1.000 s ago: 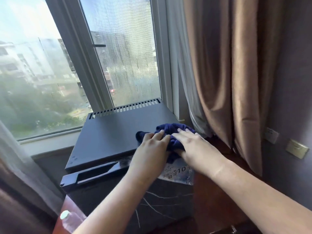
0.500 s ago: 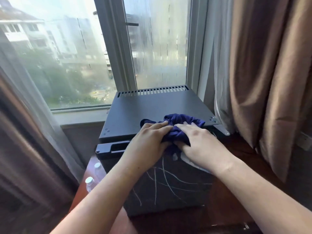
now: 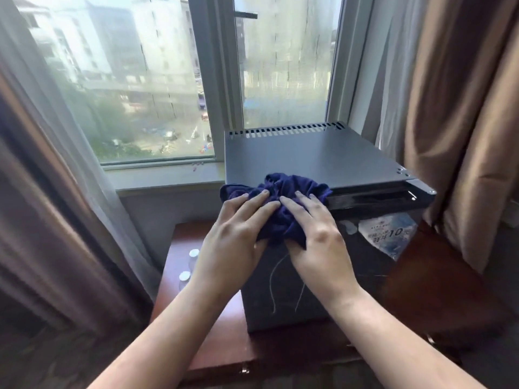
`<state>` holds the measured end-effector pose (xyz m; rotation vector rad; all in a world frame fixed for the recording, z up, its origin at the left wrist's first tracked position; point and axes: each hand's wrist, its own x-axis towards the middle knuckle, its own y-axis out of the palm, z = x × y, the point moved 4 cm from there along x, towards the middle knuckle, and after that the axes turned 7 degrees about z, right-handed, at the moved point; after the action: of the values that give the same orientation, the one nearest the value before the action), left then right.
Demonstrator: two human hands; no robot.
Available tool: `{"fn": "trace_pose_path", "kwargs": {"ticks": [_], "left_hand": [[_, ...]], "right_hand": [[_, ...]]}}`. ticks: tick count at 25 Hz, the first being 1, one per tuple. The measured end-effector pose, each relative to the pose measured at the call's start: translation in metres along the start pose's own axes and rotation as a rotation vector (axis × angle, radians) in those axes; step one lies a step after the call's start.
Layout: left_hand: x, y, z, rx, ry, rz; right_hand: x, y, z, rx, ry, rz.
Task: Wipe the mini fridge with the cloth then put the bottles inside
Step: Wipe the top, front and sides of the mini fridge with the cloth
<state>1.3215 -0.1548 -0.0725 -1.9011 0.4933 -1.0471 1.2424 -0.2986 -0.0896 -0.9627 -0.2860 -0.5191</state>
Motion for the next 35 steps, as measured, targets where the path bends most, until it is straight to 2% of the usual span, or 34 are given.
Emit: {"fn": "trace_pose_path", "kwargs": {"ticks": [4, 8, 12, 14, 18, 21, 23, 27, 32, 35], "left_hand": [[-0.024, -0.003, 0.003, -0.227, 0.056, -0.013], [-0.041, 0.0, 0.011, -0.312, -0.121, -0.171], [-0.042, 0.007, 0.011, -0.364, -0.18, -0.248], [-0.04, 0.011, 0.01, -0.4, -0.164, -0.279], [-0.053, 0.032, 0.006, -0.551, -0.082, -0.287], [-0.065, 0.066, 0.002, -0.627, -0.148, -0.228], [-0.073, 0.086, -0.005, -0.611, -0.209, -0.193], [-0.062, 0.113, -0.028, -0.571, -0.256, -0.129], [-0.019, 0.136, -0.076, -0.433, -0.205, -0.093], [-0.006, 0.152, -0.105, -0.312, -0.169, -0.006]], "right_hand": [[-0.023, 0.017, 0.007, 0.166, 0.058, -0.05], [-0.03, 0.021, 0.008, 0.401, 0.141, -0.049], [-0.042, 0.018, -0.002, 0.56, 0.22, -0.348], [-0.046, 0.025, -0.012, 0.724, 0.335, -0.394], [-0.049, 0.034, -0.021, 0.747, 0.419, -0.327], [-0.056, 0.044, -0.045, 0.714, 0.481, -0.302], [-0.063, 0.052, -0.064, 0.699, 0.506, -0.241], [-0.076, 0.061, -0.104, 0.916, 0.66, -0.149], [-0.081, 0.031, -0.149, 1.015, 0.703, -0.18], [-0.089, 0.029, -0.168, 1.136, 0.856, -0.042]]}}
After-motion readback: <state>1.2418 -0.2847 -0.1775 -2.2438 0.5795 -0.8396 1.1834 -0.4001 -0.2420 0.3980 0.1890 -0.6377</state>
